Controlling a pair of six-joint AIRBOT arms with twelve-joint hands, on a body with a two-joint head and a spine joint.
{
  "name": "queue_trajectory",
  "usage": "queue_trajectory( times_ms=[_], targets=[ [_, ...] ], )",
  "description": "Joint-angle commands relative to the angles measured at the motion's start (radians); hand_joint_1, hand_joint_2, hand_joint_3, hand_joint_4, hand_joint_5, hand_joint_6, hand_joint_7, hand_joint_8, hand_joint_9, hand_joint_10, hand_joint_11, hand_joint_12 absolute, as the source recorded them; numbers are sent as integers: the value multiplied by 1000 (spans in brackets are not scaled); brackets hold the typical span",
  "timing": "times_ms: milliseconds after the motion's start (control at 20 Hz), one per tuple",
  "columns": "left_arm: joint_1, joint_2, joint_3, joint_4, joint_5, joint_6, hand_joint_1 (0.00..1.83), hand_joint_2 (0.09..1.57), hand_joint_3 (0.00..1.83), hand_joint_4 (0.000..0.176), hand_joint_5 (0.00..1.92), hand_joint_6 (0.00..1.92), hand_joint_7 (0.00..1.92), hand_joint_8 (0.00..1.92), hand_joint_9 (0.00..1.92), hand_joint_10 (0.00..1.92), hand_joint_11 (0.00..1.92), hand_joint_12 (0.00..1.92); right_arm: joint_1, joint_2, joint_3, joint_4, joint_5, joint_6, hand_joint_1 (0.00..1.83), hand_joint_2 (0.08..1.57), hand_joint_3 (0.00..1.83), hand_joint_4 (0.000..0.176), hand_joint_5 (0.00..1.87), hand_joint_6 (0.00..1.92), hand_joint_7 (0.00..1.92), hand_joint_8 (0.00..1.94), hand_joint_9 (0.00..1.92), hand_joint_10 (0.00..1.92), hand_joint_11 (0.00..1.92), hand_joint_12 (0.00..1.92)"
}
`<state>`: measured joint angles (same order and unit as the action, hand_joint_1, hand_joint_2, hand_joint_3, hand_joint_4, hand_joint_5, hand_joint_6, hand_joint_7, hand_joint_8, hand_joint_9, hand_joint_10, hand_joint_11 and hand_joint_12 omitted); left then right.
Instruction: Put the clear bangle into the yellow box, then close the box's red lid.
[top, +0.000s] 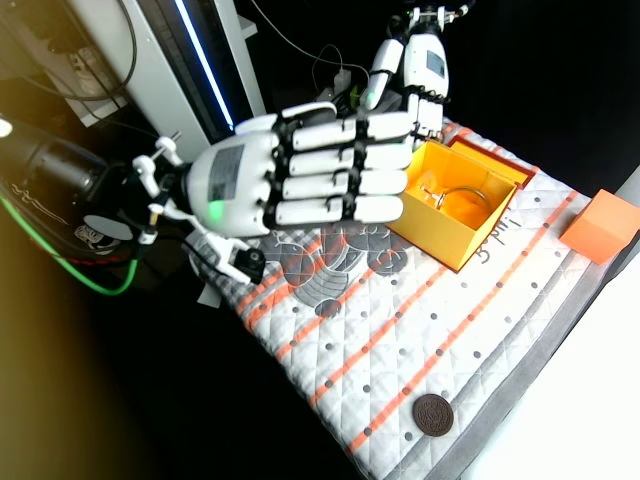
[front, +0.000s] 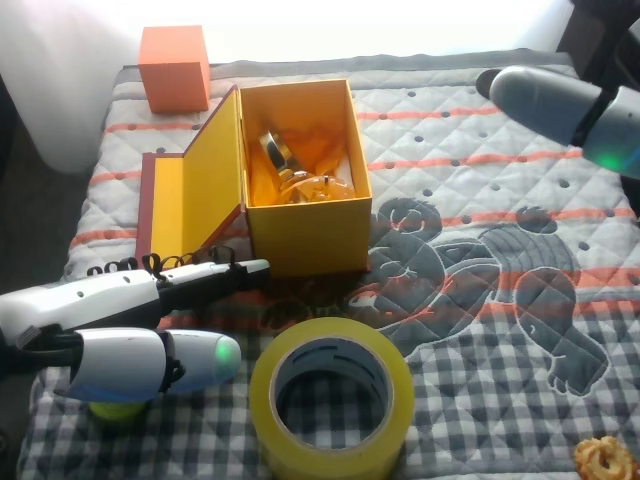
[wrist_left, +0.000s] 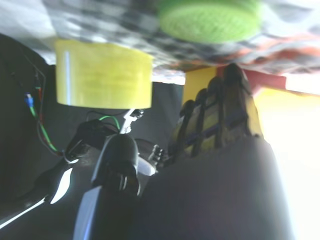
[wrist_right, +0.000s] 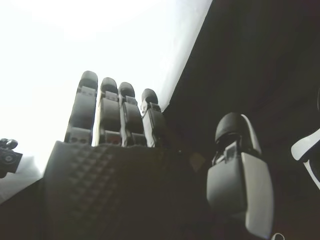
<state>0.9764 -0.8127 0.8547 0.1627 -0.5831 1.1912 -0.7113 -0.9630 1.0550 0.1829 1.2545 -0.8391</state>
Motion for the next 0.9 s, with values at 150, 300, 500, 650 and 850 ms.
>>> queue_trajectory(
  times_ms=[150, 300, 500, 650, 850],
  targets=[
    [-2, -4, 22, -48, -81, -6, 0, 1571, 147, 0, 0, 0, 0, 0, 0, 0, 12, 71, -8, 5, -6, 3, 126, 3, 1, 1202, 10, 56, 38, 3, 0, 0, 0, 0, 0, 23],
    [5, -6, 46, -100, -53, 20, 0, 1571, 170, 0, 0, 0, 0, 0, 28, 9, 56, 88, -13, 7, -9, 6, 129, 3, 0, 1225, 16, 47, 43, 4, 0, 0, 0, 0, 1, 25],
    [8, -4, 39, -230, -70, 182, 0, 1571, 183, 0, 9, 1, 2, 0, 28, 3, 66, 92, -24, 13, -14, 12, 132, 3, 0, 1236, 7, 44, 43, 2, 0, 0, 0, 0, 10, 13],
    [24, 8, 37, -284, -125, 195, 0, 1571, 146, 0, 0, 0, 0, 0, 5, 1, 59, 84, -31, 13, -15, 17, 135, 3, 0, 1236, 5, 56, 58, 6, 12, 4, 0, 0, 22, 20],
    [43, 16, 15, -412, -246, 306, 0, 1571, 115, 0, 0, 0, 0, 0, 0, 0, 17, 61, -39, 19, -21, 20, 135, 3, 0, 1240, 4, 46, 71, 8, 19, 5, 0, 0, 29, 26]
  ],
)
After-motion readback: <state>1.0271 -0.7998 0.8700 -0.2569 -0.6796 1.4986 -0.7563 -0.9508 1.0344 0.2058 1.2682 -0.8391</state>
